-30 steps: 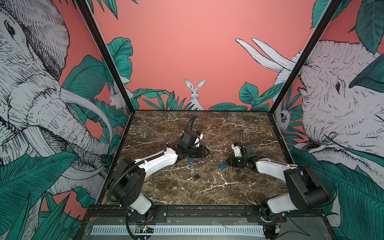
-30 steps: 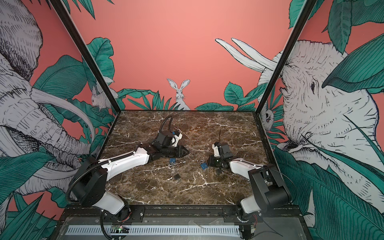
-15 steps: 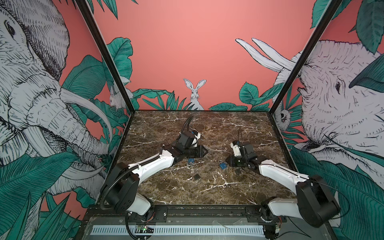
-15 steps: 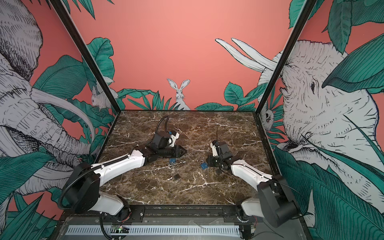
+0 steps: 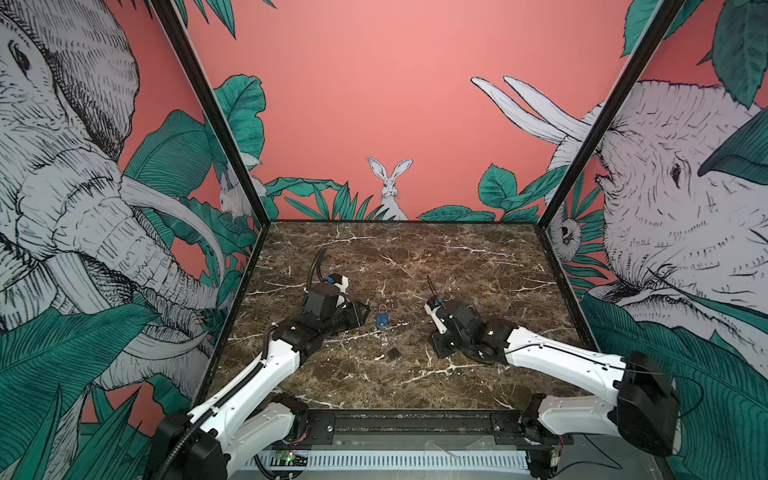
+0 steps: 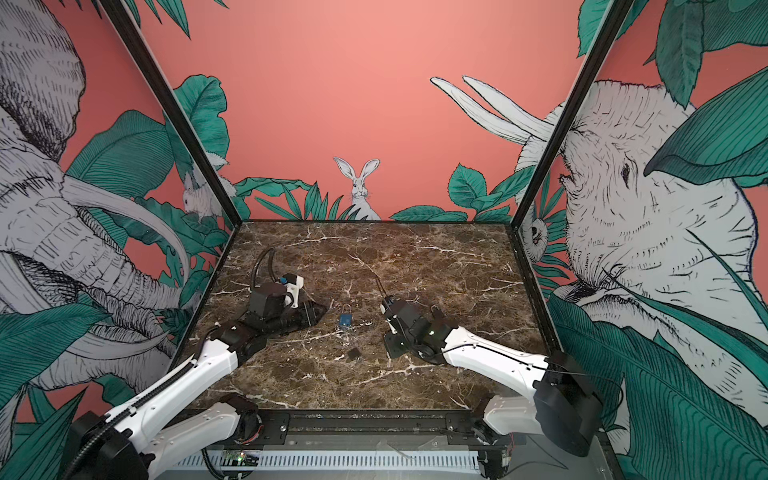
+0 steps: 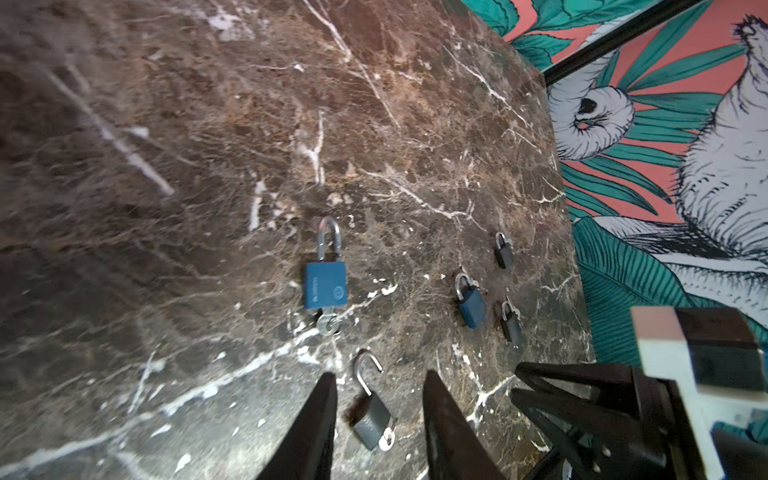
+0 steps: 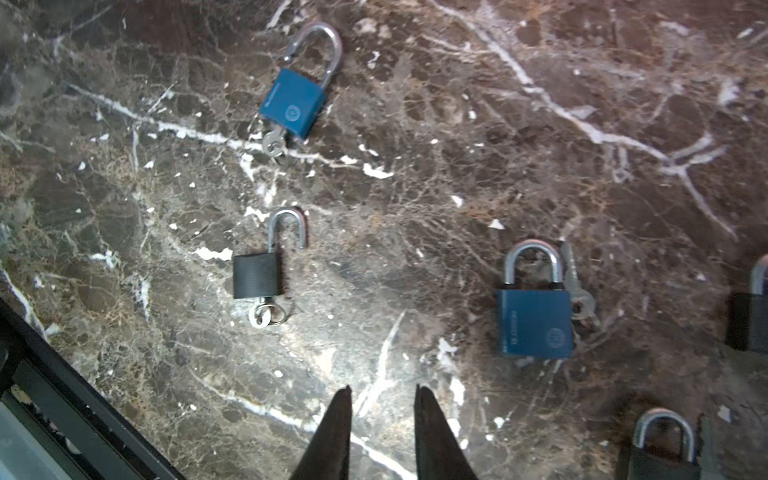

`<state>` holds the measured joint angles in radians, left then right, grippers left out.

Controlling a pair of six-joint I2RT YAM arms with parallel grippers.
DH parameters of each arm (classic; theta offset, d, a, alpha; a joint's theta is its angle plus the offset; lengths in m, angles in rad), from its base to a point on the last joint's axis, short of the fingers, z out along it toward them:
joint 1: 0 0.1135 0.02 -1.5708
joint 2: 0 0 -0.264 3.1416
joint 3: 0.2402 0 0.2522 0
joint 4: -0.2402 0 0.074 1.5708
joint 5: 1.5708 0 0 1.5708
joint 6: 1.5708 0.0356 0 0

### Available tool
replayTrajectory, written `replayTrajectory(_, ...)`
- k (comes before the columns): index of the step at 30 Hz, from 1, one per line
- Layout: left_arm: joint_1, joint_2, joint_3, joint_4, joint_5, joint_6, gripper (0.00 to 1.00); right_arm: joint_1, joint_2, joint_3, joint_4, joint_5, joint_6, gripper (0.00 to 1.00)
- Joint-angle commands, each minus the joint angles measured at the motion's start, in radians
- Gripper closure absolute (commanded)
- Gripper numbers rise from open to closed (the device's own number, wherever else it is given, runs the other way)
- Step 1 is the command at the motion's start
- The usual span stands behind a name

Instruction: Lock with the key

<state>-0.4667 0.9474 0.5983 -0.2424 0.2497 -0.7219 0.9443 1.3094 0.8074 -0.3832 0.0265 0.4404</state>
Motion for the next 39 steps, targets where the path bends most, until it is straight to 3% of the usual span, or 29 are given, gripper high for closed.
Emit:
replayTrajectory(1, 0.048, -0.077, -0.045, -0.066, 0.008, -0.024, 0.61, 0.069, 0.079, 0.074, -0.034, 0.101, -0.016, 0.68)
replayTrajectory(15, 0.158, -0.206, -0.085, -0.181, 0.046, 0.007, 0.6, 0.22, 0.41, 0.294, -0.016, 0.091, -0.007, 0.55)
replayTrajectory(27, 0.178, -0.21, -0.098, -0.181, 0.065, 0.012, 0.6, 0.225, 0.534, 0.355, -0.023, 0.105, 0.004, 0.55)
replayTrajectory(39, 0.19, -0.184, -0.1, -0.16, 0.081, 0.012, 0.6, 0.225, 0.594, 0.39, -0.055, 0.112, -0.002, 0.65)
